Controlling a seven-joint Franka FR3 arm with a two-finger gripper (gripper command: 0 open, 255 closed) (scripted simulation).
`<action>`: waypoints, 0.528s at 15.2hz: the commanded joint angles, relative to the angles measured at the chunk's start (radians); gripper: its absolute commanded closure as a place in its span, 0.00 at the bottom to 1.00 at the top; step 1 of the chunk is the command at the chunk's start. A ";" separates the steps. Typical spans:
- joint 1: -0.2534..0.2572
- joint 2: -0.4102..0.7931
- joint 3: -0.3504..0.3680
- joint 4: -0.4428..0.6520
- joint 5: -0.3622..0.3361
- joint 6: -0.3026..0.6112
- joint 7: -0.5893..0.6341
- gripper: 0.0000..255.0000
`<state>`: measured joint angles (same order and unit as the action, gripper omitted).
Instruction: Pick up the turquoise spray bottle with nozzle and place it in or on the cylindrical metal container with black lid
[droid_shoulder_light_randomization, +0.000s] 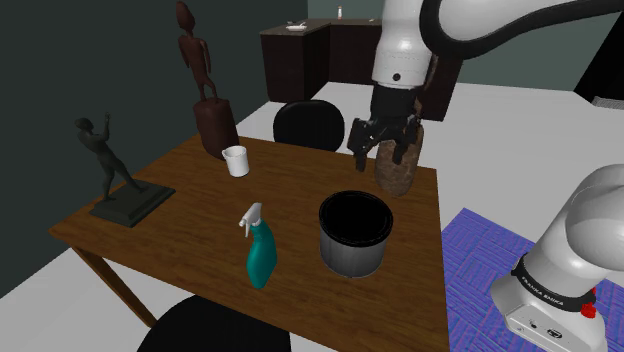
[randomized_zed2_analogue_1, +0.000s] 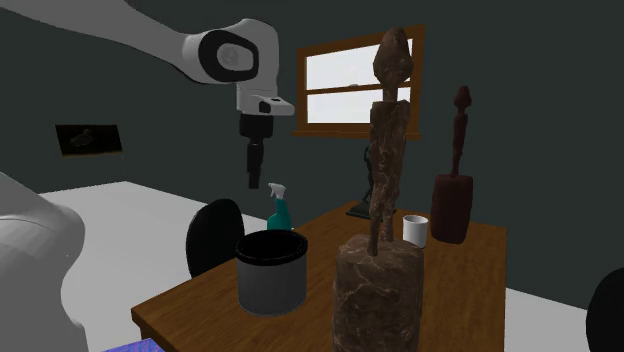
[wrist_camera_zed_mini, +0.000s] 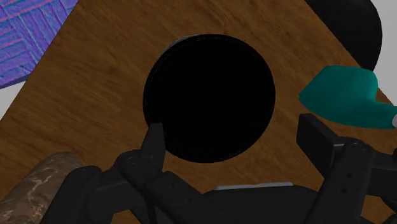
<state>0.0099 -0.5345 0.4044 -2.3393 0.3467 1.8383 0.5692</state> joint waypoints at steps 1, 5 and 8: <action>-0.010 0.063 0.053 0.035 0.004 0.044 0.086 0.00; -0.037 0.203 0.155 0.129 -0.026 0.115 0.261 0.00; -0.058 0.325 0.227 0.214 -0.084 0.162 0.404 0.00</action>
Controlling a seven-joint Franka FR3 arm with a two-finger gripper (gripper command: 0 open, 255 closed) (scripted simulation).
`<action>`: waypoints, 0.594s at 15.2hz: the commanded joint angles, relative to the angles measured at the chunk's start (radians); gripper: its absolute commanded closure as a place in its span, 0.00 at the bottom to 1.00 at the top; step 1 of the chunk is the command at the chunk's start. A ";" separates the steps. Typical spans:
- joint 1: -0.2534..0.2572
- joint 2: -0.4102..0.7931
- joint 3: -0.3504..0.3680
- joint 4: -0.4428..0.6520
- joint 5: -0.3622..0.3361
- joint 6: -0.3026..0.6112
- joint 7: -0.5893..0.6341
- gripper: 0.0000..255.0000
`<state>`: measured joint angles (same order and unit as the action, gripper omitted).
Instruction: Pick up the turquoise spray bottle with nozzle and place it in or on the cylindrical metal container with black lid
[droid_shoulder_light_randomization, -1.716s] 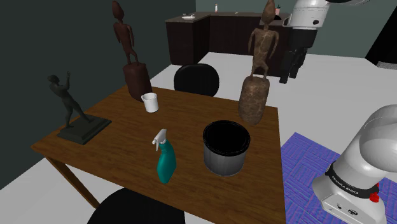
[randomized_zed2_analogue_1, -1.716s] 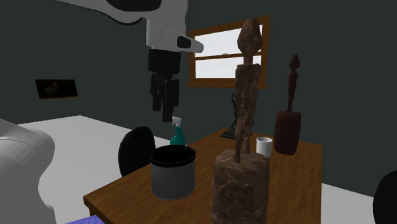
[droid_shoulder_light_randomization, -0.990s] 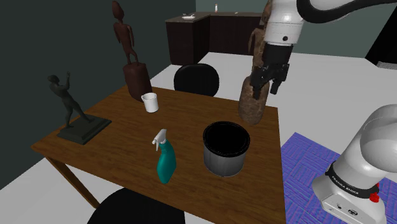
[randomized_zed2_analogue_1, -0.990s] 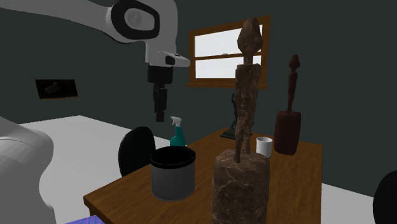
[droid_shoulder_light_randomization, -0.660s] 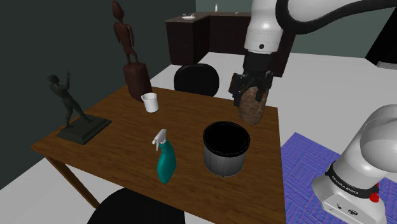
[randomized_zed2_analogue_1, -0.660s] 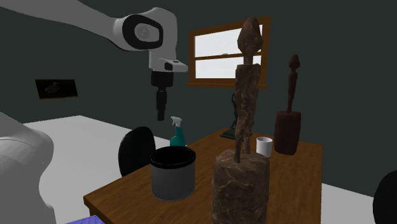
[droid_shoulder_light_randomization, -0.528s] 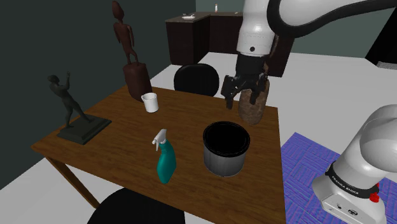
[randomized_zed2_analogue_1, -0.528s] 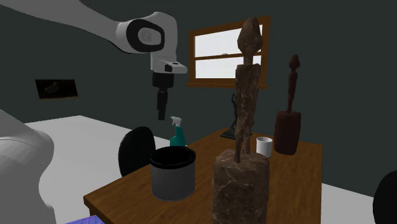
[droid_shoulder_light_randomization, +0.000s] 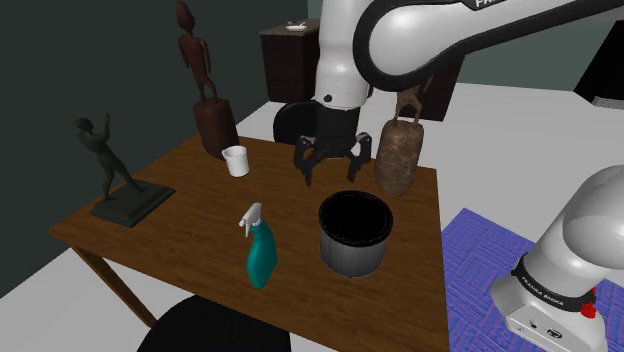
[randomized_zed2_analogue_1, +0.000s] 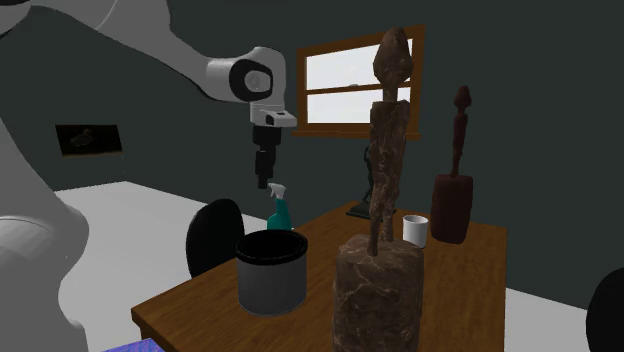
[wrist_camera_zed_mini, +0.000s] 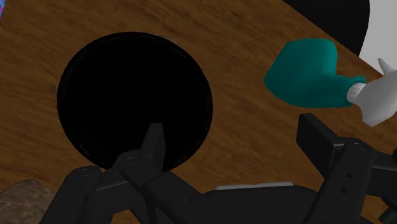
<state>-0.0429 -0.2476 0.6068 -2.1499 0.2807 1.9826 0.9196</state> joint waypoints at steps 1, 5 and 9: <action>-0.010 0.083 0.046 0.056 -0.045 0.031 0.105 0.00; -0.005 0.278 0.110 0.197 -0.190 0.066 0.322 0.00; 0.061 0.483 0.111 0.370 -0.353 0.058 0.528 0.00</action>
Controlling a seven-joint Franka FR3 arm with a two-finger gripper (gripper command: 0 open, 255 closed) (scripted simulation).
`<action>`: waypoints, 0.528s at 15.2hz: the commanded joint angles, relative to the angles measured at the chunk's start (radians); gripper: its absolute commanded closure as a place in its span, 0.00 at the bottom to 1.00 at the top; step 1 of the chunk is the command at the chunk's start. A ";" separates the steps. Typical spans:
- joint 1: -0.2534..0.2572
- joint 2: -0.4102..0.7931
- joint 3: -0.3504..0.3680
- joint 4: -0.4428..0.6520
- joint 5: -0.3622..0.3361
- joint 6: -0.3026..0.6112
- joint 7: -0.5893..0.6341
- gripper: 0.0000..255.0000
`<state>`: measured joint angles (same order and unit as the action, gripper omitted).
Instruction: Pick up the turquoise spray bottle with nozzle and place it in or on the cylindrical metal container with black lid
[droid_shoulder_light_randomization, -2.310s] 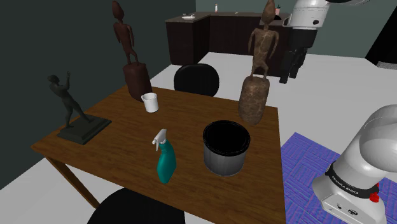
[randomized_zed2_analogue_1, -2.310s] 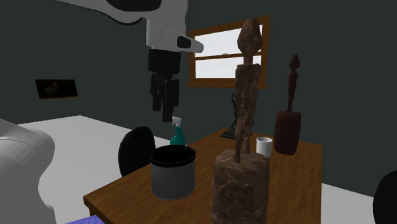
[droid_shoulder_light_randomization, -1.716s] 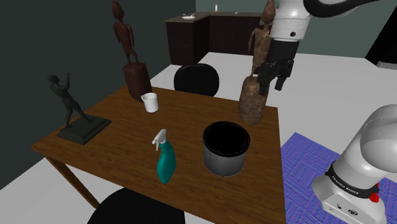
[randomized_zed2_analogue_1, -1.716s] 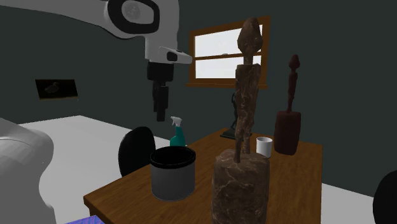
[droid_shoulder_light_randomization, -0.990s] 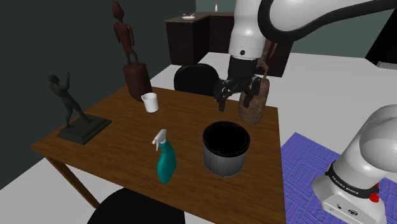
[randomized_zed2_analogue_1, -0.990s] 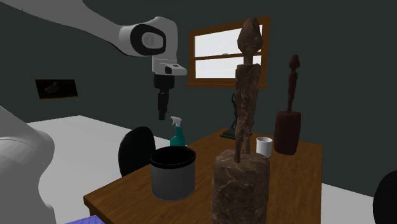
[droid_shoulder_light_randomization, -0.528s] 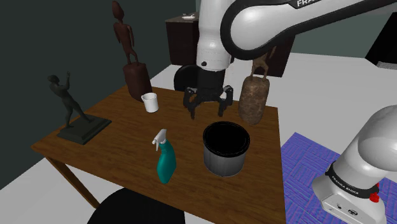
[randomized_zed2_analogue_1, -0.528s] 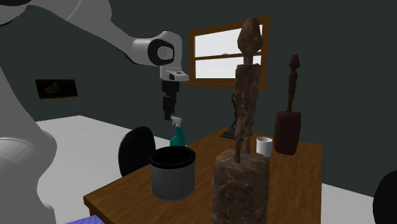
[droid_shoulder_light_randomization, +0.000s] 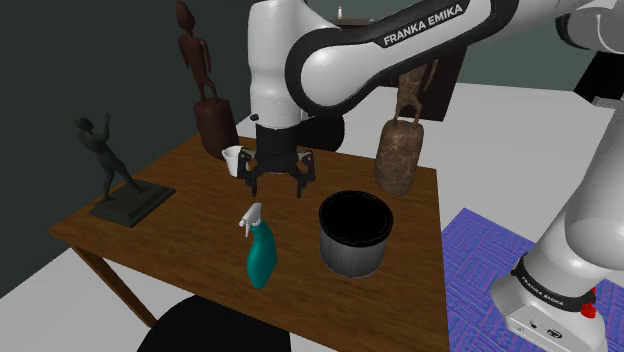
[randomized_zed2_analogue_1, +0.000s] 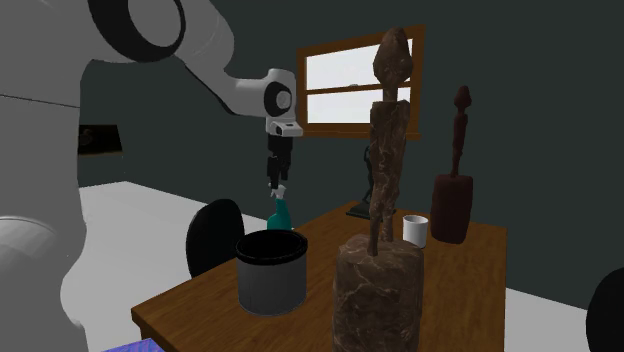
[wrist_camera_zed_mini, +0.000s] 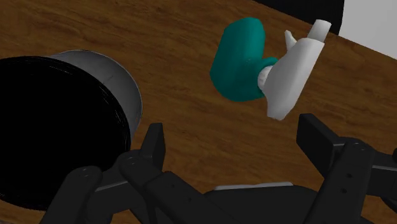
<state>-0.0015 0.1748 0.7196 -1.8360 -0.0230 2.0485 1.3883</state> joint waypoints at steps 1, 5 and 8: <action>0.046 0.109 -0.012 0.104 -0.085 -0.016 0.103 0.00; 0.083 0.172 -0.033 0.146 -0.126 -0.004 0.151 0.00; 0.090 0.188 -0.039 0.127 -0.139 0.029 0.159 0.00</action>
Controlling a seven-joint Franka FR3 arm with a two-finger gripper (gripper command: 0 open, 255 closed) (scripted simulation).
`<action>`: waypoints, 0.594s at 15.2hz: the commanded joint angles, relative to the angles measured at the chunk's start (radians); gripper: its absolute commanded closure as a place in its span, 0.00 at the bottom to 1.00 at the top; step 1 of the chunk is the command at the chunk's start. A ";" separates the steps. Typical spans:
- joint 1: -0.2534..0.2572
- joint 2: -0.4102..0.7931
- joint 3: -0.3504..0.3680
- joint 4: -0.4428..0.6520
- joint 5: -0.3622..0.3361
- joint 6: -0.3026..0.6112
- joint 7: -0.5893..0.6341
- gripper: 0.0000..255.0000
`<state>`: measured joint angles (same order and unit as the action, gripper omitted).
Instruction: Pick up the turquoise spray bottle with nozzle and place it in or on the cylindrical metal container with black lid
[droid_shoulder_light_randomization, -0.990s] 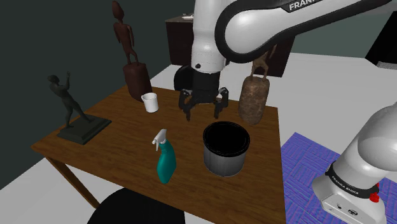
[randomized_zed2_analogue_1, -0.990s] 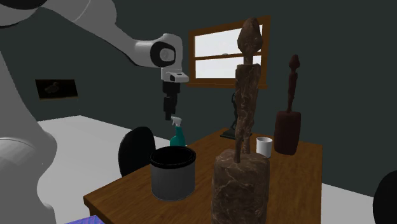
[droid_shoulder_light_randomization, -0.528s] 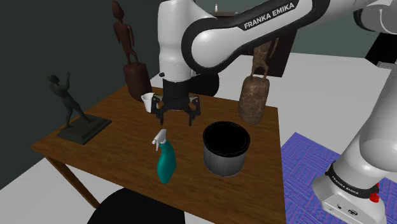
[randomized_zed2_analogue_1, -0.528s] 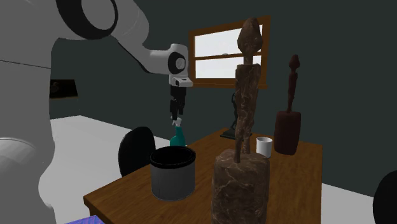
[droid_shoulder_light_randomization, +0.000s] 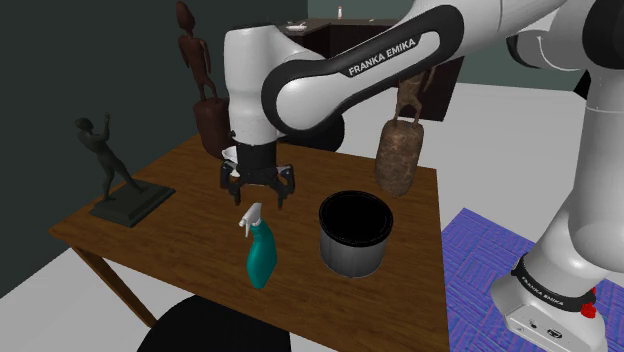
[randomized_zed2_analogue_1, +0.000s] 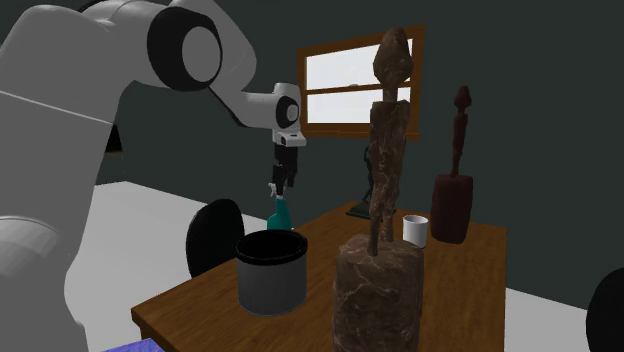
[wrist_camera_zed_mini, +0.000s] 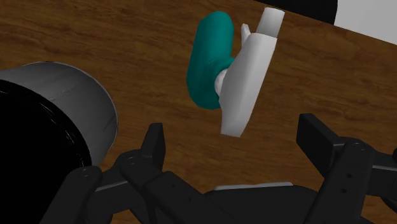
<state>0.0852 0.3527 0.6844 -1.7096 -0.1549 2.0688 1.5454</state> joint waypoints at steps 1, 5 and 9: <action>0.005 0.016 -0.005 -0.006 -0.011 0.020 0.005 0.00; 0.009 0.026 -0.009 -0.015 -0.019 0.037 0.009 0.00; 0.009 0.026 -0.009 -0.015 -0.019 0.037 0.009 0.00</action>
<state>0.0942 0.3787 0.6757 -1.7246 -0.1733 2.1057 1.5548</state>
